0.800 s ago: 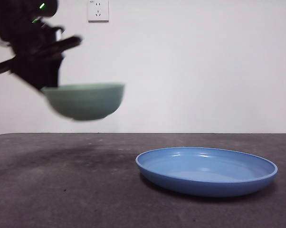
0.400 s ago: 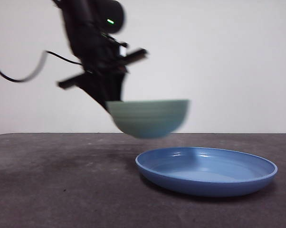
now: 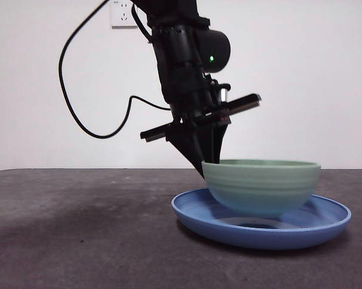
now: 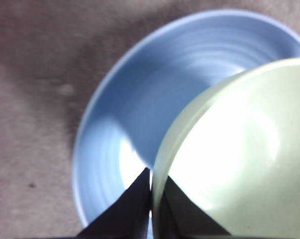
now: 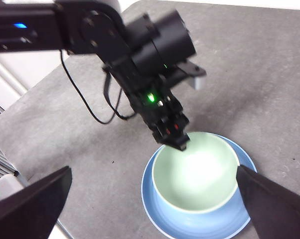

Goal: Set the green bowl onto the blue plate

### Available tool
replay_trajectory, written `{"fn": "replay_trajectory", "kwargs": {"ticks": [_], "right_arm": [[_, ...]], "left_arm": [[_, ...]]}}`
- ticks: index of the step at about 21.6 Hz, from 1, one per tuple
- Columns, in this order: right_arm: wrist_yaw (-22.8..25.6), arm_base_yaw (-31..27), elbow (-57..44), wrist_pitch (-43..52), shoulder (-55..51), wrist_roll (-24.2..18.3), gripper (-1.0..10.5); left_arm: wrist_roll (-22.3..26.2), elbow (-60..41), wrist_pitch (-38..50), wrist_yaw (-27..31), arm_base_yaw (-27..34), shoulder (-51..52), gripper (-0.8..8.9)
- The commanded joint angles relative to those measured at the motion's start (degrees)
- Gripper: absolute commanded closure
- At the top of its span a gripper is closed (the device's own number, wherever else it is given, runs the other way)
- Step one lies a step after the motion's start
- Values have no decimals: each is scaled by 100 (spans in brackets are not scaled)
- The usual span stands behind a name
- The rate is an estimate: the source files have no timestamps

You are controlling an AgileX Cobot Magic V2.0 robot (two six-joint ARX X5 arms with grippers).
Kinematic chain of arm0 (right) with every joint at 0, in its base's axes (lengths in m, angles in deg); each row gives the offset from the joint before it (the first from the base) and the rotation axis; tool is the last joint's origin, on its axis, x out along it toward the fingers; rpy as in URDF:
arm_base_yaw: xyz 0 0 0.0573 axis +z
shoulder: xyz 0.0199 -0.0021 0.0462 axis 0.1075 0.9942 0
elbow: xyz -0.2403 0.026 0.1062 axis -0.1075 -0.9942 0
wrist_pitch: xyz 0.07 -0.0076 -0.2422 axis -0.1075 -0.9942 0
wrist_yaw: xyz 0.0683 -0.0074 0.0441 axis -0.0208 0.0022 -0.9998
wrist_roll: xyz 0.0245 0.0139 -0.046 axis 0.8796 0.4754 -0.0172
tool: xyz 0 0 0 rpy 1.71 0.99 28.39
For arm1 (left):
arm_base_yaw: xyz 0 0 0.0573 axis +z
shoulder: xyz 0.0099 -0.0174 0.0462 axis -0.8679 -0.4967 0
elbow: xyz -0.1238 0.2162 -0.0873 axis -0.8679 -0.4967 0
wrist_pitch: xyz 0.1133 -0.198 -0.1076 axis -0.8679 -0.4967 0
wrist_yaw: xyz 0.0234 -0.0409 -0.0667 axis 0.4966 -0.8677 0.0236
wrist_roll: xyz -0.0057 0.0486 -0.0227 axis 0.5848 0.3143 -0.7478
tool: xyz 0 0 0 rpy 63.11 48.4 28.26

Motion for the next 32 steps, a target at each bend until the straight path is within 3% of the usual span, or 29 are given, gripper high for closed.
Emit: {"fn": "replay_trajectory", "kwargs": {"ticks": [1,14,19,24,26,32], "right_arm": [[-4,20,111,50,22,35,340],[-4,20,111,50,22,39,340],[-4,20,109,50,22,52,340],[-4,20,111,46,22,59,340],[-4,20,111,46,22,59,340],[-4,20,109,48,22,59,340]], "left_arm": [[-4,188,-46,11,-57,-186,799],[286,188,42,15,-57,-208,779],[354,284,-114,13,22,-205,474],[514,1093,-894,15,136,-192,368],[732,1593,-1397,15,179,-90,366],[1115,2111,-2135,15,240,1187,345]]}}
